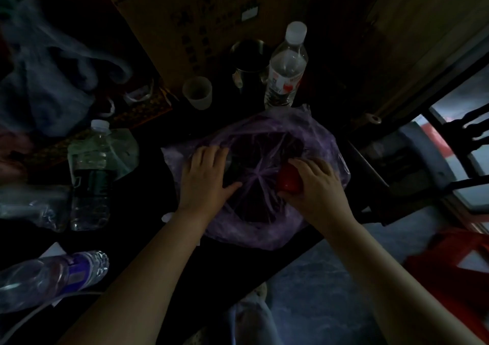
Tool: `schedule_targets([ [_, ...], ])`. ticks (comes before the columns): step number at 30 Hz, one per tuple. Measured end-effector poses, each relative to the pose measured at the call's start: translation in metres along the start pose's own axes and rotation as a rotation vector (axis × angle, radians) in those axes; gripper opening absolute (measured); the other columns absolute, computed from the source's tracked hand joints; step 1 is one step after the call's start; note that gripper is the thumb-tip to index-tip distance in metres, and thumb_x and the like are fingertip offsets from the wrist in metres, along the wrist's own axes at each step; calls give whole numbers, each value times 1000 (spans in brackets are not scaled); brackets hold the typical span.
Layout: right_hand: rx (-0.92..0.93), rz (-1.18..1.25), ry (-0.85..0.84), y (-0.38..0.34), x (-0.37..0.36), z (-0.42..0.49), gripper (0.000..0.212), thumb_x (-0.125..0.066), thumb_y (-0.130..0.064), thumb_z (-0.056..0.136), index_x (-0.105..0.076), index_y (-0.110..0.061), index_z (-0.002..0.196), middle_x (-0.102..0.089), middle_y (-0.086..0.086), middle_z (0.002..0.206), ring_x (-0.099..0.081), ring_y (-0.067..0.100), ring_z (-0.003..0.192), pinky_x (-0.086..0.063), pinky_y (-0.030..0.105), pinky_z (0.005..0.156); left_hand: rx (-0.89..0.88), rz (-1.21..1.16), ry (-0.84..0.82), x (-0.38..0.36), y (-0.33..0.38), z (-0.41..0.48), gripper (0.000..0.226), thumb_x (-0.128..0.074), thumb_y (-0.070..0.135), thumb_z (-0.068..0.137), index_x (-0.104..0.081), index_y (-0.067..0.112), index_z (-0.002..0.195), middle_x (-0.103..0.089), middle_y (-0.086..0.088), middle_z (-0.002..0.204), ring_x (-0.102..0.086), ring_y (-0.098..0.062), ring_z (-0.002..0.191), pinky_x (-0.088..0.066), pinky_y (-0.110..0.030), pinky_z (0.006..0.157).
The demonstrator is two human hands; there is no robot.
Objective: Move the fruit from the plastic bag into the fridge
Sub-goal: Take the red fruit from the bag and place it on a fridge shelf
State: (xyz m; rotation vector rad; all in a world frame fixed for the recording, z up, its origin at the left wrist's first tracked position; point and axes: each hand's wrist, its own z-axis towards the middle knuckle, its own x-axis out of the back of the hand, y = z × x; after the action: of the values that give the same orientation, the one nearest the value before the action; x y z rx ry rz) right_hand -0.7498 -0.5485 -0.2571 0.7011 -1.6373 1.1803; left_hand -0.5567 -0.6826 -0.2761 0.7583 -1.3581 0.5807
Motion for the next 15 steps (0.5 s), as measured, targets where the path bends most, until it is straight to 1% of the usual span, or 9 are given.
schedule_targets([
  [3,56,1,30,-5,-1,-2,73,-70,-53,70,-50,-19,132,-55,0,132,-40,27,131,-33,47,103,-79,-13,60,2,6,-5,64,-70,46,75,-53,13,128,-55,-5,125,-42,-25,119,-43,-44,91],
  [5,94,33,11,-7,-2,-3,73,-71,-52,72,-49,-18,133,-54,1,133,-42,25,129,-35,47,102,-175,-63,62,1,10,-5,55,-71,32,77,-54,15,126,-57,-2,121,-41,-21,116,-45,-42,88],
  [7,96,89,-18,-10,-3,-4,73,-70,-50,74,-47,-17,134,-52,2,136,-44,25,126,-37,45,101,-252,-157,20,-4,13,-2,48,-68,17,81,-54,13,127,-57,-4,119,-43,-21,113,-48,-43,90],
  [10,95,119,-41,-12,-4,-4,74,-68,-50,75,-44,-16,136,-49,4,137,-44,25,127,-36,41,103,-253,-183,-40,-10,16,4,47,-66,4,80,-55,9,126,-57,-7,119,-50,-26,111,-50,-43,89],
  [12,97,125,-45,-13,-6,-5,75,-68,-51,76,-44,-15,137,-49,6,137,-45,26,126,-36,38,102,-207,-184,-64,-11,16,9,47,-65,4,81,-54,8,127,-56,-9,122,-49,-28,114,-48,-40,92],
  [15,90,134,-46,-15,-6,-6,76,-68,-50,76,-42,-15,138,-48,5,138,-43,25,127,-35,33,102,-77,-181,-138,-14,10,14,51,-60,17,87,-46,9,135,-46,-7,133,-39,-26,124,-38,-37,100],
])
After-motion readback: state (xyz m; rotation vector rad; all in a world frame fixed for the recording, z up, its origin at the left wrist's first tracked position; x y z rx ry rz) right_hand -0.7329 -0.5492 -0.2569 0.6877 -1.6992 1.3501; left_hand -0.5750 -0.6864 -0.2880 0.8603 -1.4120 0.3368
